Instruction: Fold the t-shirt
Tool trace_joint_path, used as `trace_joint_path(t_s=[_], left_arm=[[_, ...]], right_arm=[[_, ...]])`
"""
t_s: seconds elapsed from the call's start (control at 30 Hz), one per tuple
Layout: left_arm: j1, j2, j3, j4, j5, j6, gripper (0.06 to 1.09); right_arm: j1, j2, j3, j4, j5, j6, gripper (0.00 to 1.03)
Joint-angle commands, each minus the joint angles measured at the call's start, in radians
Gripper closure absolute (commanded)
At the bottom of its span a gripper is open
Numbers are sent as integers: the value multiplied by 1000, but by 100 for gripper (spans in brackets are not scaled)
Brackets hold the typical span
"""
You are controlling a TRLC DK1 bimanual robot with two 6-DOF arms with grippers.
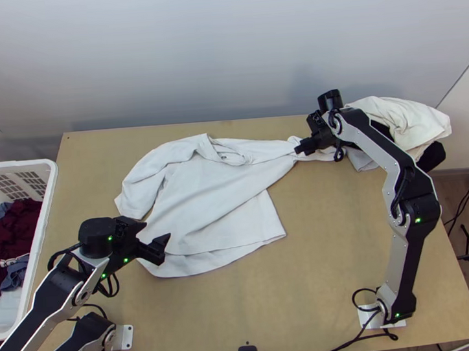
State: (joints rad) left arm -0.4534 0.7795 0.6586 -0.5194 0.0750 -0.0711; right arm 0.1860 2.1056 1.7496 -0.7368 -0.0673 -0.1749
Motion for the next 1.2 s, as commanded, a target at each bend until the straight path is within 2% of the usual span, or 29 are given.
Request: trace_joint_path(t_s=[0.0, 0.07, 0.17, 0.2, 0.6, 0.8, 0.97, 1.07, 1.17], left_arm=[[2, 0, 3, 1, 0, 1, 11], [4, -2, 1, 1, 0, 1, 11], [4, -6, -2, -1, 0, 2, 11], [4, -6, -2, -1, 0, 1, 11], [5, -9, -2, -2, 2, -6, 11], [-119, -5, -31, 5, 12, -144, 11], [-200, 24, -60, 96, 154, -325, 11], [-263, 58, -77, 170, 157, -340, 11], [-315, 150, -93, 283, 155, -299, 11]], right_arm=[[0, 1, -7, -4, 1, -6, 56], [1, -1, -7, -3, 1, -6, 58], [1, -6, -6, 10, 1, -20, 89], [1, -6, -4, 10, 1, -23, 96], [-2, -48, -12, 39, -2, -15, 98], [9, -105, -12, 43, -3, 0, 99], [20, -113, -30, 43, -3, 14, 99], [23, -124, -32, 43, -2, 23, 99], [23, -131, -27, 43, -2, 28, 99]])
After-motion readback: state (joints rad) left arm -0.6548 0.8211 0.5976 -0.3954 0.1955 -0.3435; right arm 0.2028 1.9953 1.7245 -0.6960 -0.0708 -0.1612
